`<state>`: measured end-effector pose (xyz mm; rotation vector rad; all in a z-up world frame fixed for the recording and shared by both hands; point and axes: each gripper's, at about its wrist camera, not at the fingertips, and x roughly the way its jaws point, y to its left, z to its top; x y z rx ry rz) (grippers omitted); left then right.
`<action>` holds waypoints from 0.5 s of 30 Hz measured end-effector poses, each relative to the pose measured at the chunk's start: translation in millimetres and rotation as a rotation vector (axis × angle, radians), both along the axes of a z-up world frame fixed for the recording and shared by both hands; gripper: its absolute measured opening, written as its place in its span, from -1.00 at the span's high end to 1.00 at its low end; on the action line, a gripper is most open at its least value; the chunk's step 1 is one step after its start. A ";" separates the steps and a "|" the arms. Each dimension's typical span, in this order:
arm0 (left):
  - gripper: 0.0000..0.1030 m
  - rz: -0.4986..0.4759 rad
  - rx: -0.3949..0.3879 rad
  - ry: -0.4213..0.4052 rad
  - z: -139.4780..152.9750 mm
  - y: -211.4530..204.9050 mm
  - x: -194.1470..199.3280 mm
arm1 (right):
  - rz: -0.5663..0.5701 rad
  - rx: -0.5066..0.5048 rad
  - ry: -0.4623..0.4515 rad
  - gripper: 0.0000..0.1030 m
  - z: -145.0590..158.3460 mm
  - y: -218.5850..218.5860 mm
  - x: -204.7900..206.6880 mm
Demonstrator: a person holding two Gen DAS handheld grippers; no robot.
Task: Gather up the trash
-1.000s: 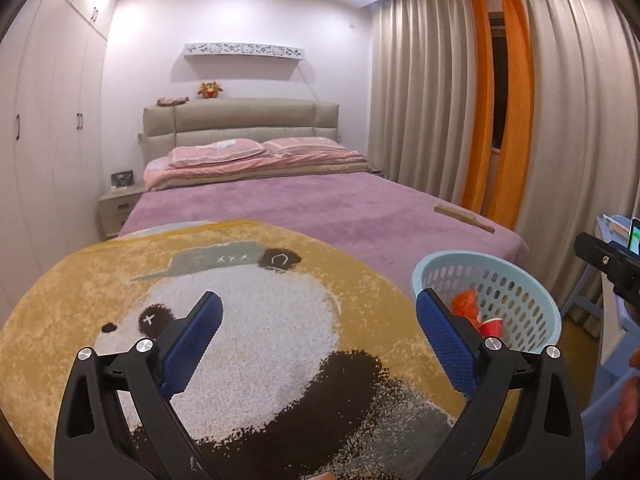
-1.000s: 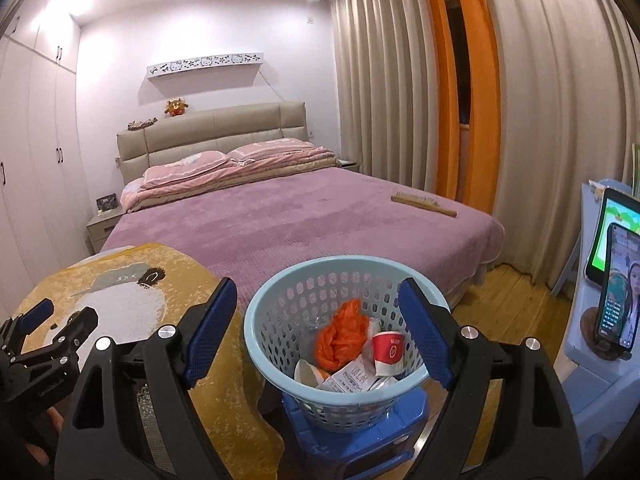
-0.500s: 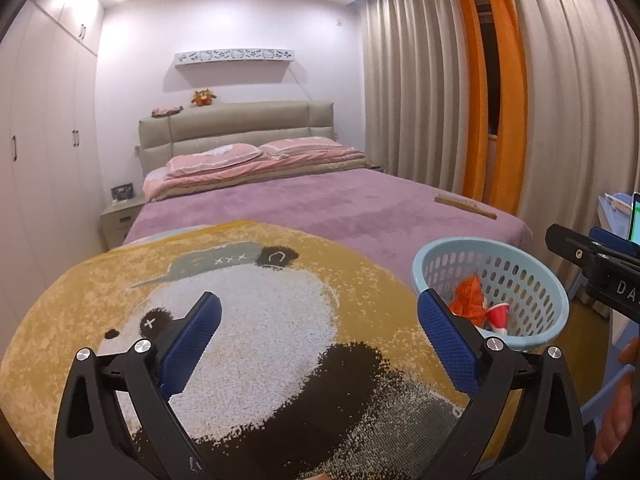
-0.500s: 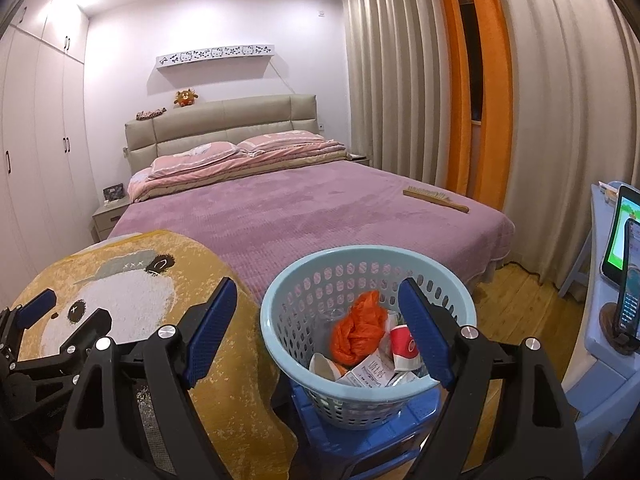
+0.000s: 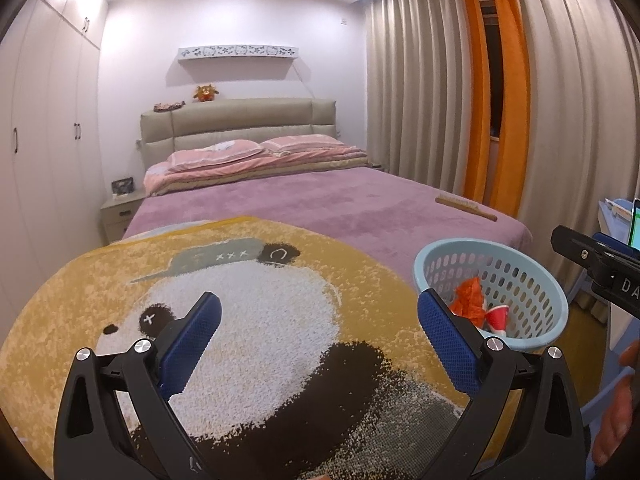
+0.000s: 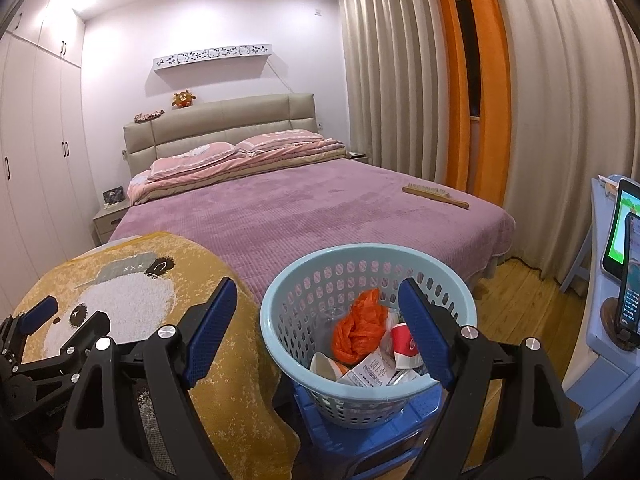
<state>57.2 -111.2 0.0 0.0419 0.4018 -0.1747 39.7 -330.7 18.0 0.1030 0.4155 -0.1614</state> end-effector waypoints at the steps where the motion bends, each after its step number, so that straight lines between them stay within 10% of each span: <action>1: -0.86 0.000 0.003 -0.002 -0.2 -0.4 -0.6 | 0.005 0.008 0.005 -0.53 -0.3 -1.1 0.8; 15: -0.86 -0.005 0.005 -0.001 -0.6 -0.5 1.0 | 0.000 0.007 0.018 -0.53 -3.5 -2.8 3.8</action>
